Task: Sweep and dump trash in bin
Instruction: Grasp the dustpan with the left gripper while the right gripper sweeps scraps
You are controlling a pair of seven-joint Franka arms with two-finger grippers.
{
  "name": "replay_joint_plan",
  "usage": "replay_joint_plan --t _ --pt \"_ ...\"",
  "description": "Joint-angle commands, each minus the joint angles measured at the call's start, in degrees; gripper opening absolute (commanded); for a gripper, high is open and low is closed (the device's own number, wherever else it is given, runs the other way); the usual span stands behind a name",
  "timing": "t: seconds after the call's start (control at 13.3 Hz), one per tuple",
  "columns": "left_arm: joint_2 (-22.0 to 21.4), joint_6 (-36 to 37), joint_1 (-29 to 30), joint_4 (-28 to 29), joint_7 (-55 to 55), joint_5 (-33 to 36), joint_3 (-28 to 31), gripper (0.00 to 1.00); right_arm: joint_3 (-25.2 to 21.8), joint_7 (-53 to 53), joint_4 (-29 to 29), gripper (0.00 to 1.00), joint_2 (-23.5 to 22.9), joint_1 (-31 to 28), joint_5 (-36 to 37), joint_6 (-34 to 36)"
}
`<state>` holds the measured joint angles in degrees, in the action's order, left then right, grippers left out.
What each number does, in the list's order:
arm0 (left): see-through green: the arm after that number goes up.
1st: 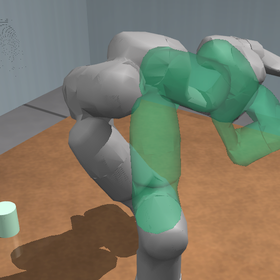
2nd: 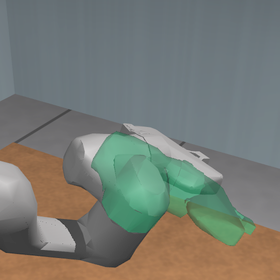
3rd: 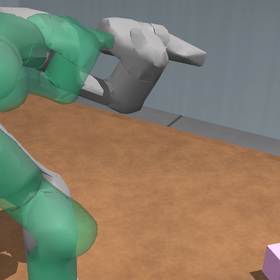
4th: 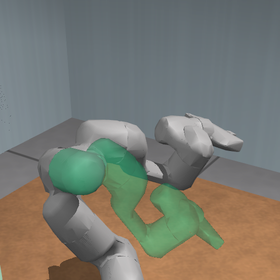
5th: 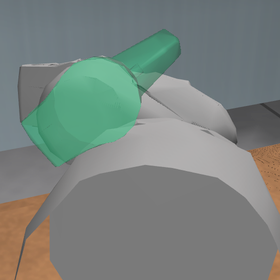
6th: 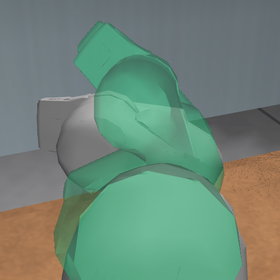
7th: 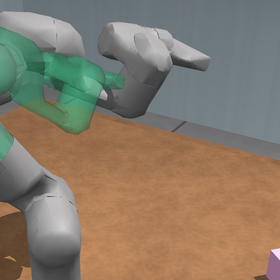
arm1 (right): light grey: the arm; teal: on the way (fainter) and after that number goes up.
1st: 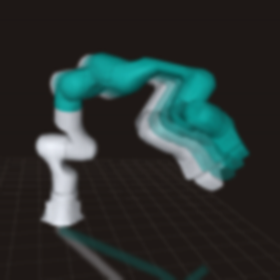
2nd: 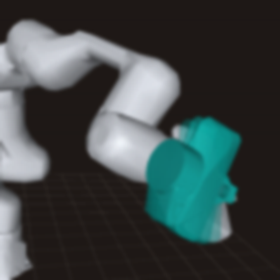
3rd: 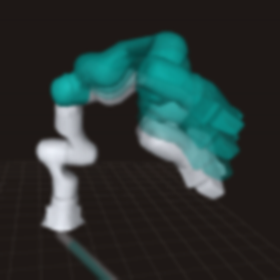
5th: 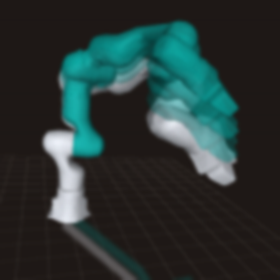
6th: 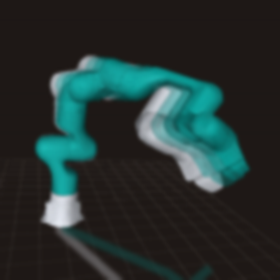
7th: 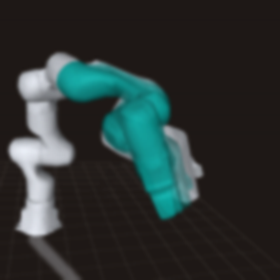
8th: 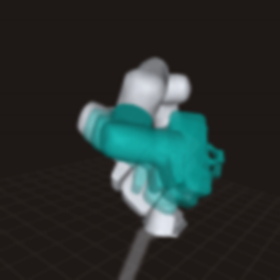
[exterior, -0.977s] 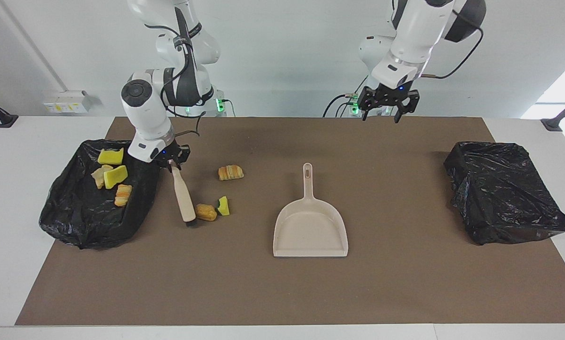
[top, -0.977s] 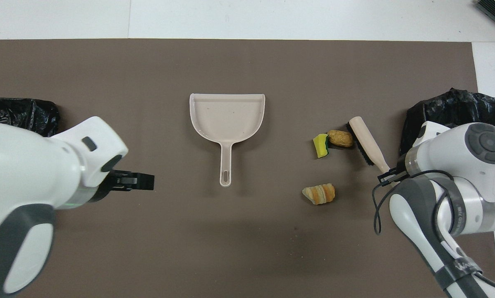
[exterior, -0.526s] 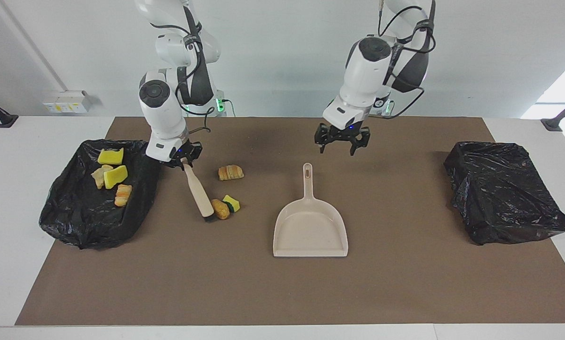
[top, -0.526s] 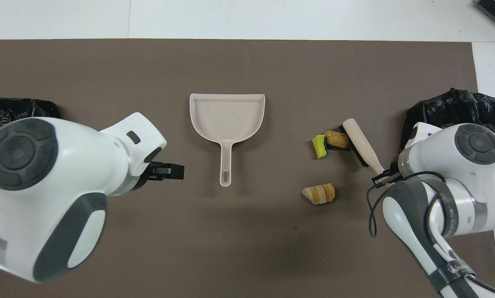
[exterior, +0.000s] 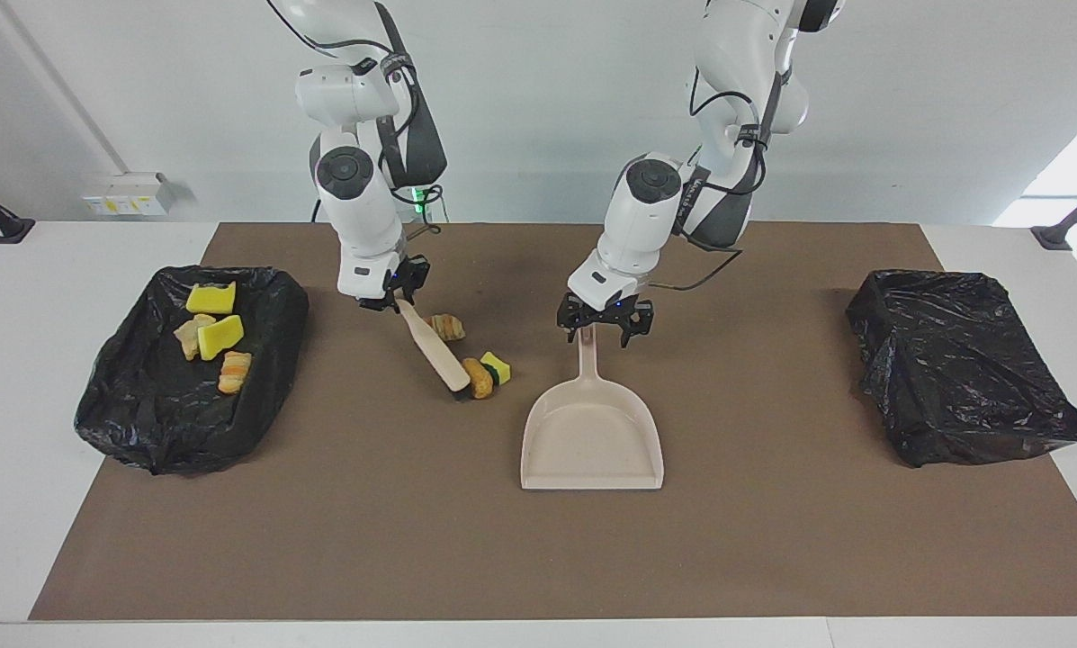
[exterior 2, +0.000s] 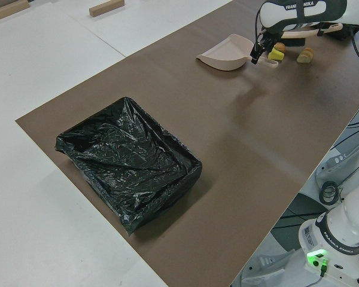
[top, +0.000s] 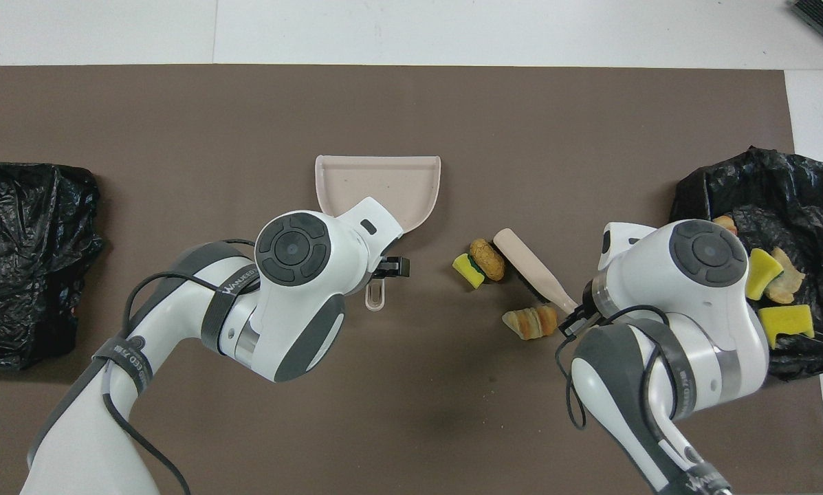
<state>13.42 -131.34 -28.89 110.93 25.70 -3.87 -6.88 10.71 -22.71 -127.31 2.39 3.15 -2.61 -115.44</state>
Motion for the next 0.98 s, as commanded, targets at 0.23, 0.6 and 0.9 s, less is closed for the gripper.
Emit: replay_joint_plan --t 0.23,0.6,0.9 --pt "1.0 -1.5 -1.3 0.8 -4.5 -0.3 0.2 1.0 -0.7 -1.4 3.8 0.0 1.7 -3.8 -1.3 7.1" --pt "1.3 -0.4 -1.9 0.9 -7.2 -0.2 0.3 0.47 -0.6 10.2 -2.0 0.0 6.7 -6.6 -0.7 4.1" --pt "1.6 -0.6 -1.1 0.6 -7.2 -0.2 0.4 0.0 -0.3 22.6 -9.3 0.0 12.5 -3.6 -0.7 2.7"
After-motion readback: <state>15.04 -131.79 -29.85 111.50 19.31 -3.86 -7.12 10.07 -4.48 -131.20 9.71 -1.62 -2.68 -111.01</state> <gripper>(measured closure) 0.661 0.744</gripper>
